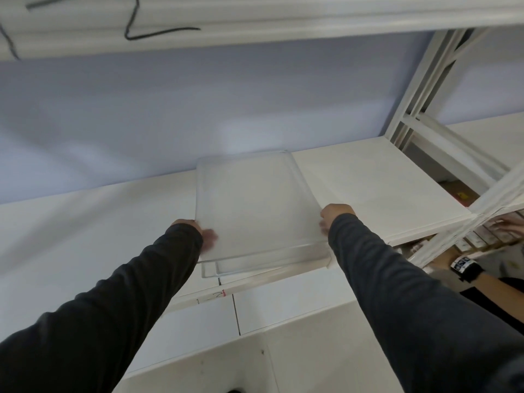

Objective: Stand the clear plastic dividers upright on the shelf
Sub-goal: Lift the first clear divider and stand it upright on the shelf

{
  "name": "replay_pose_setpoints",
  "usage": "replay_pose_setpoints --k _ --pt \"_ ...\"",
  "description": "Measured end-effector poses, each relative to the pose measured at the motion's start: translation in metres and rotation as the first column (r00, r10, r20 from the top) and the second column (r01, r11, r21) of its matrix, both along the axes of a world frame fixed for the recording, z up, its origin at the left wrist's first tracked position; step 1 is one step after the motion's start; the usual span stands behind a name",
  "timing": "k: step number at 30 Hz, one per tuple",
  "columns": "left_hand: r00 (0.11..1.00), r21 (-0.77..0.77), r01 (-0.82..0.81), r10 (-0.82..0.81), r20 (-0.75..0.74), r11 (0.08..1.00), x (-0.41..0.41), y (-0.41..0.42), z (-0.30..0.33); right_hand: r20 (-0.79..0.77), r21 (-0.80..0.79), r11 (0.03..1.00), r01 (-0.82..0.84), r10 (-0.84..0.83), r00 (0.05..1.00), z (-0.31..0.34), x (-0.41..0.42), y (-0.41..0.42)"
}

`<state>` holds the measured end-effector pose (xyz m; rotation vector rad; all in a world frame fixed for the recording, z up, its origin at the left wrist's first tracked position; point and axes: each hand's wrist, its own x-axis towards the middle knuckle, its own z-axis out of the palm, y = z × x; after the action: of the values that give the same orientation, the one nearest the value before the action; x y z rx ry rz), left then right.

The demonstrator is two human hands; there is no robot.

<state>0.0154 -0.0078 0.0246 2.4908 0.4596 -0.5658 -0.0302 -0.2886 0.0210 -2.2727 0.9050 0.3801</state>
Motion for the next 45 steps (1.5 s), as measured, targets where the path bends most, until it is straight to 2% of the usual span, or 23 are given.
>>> replay_pose_setpoints --k 1,2,3,5,8,11,15,17,18,19,20,22,23,27,29,32,36,40,45 --pt "1.000 -0.046 0.011 -0.011 -0.004 0.999 -0.004 0.003 0.004 -0.042 -0.101 0.994 -0.050 0.046 0.998 0.007 -0.003 0.004" --pt "0.997 -0.031 0.079 -0.080 -0.007 0.996 0.001 0.009 -0.003 -0.068 -0.191 0.974 -0.119 0.107 0.992 0.011 -0.006 0.009" --pt "0.997 -0.073 0.070 -0.072 -0.025 0.995 0.001 0.015 -0.006 -0.113 -0.236 0.951 -0.198 0.176 0.978 0.013 -0.008 0.012" --pt "0.998 -0.252 -0.050 0.038 -0.051 0.966 0.003 0.026 -0.013 -0.194 -0.272 0.911 -0.310 0.264 0.945 0.020 -0.011 0.020" --pt "0.993 -0.340 -0.112 0.119 0.002 0.934 -0.006 0.041 -0.008 -0.208 -0.299 0.885 -0.356 0.304 0.930 0.024 -0.013 0.031" --pt "0.988 -0.347 -0.140 0.153 0.008 0.927 -0.018 0.054 -0.005 -0.141 -0.237 0.926 -0.295 0.267 0.953 0.031 -0.021 0.049" --pt "0.964 -0.451 -0.236 0.265 0.000 0.861 -0.038 0.080 0.000 -0.112 -0.253 0.909 -0.332 0.313 0.943 0.031 -0.032 0.072" --pt "0.945 -0.503 -0.295 0.325 -0.029 0.812 -0.050 0.096 0.004 -0.023 -0.136 0.957 -0.256 0.255 0.967 0.027 -0.031 0.082" --pt "0.942 -0.507 -0.304 0.334 -0.034 0.807 -0.056 0.104 0.006 0.042 0.028 0.983 -0.179 0.178 0.983 0.027 -0.031 0.088" --pt "0.939 -0.502 -0.308 0.342 -0.026 0.808 -0.061 0.112 0.007 0.108 0.311 0.949 -0.056 0.023 0.994 0.029 -0.029 0.094" --pt "0.934 -0.500 -0.312 0.358 -0.004 0.808 -0.067 0.120 0.008 0.148 0.555 0.831 0.026 -0.129 0.980 0.027 -0.026 0.098" --pt "0.907 -0.550 -0.353 0.420 -0.005 0.757 -0.078 0.136 0.010 0.117 0.774 0.620 0.131 -0.342 0.932 0.022 -0.022 0.108" --pt "0.892 -0.583 -0.371 0.451 -0.008 0.723 -0.082 0.144 0.010 0.099 0.805 0.576 0.143 -0.367 0.925 0.018 -0.021 0.111" --pt "0.854 -0.687 -0.393 0.520 -0.026 0.611 -0.099 0.177 0.014 0.097 0.820 0.567 0.075 -0.268 0.959 0.014 -0.019 0.139" --pt "0.816 -0.735 -0.409 0.577 -0.030 0.541 -0.108 0.191 0.020 0.097 0.784 0.619 0.049 -0.200 0.975 0.017 -0.018 0.157" --pt "0.787 -0.776 -0.414 0.616 -0.041 0.477 -0.117 0.209 0.031 0.047 0.778 0.621 0.099 -0.214 0.976 0.021 -0.018 0.179" --pt "0.766 -0.834 -0.390 0.641 -0.059 0.389 -0.127 0.234 0.042 0.115 0.789 0.614 0.030 -0.195 0.974 0.021 -0.016 0.207" --pt "0.782 -0.867 -0.338 0.622 -0.041 0.368 -0.138 0.269 0.054 -0.006 0.768 0.625 0.142 -0.214 0.977 0.010 -0.002 0.251" --pt "0.797 -0.920 -0.242 0.604 -0.007 0.309 -0.155 0.298 0.082 -0.054 0.775 0.592 0.221 -0.286 0.957 -0.004 -0.004 0.305"
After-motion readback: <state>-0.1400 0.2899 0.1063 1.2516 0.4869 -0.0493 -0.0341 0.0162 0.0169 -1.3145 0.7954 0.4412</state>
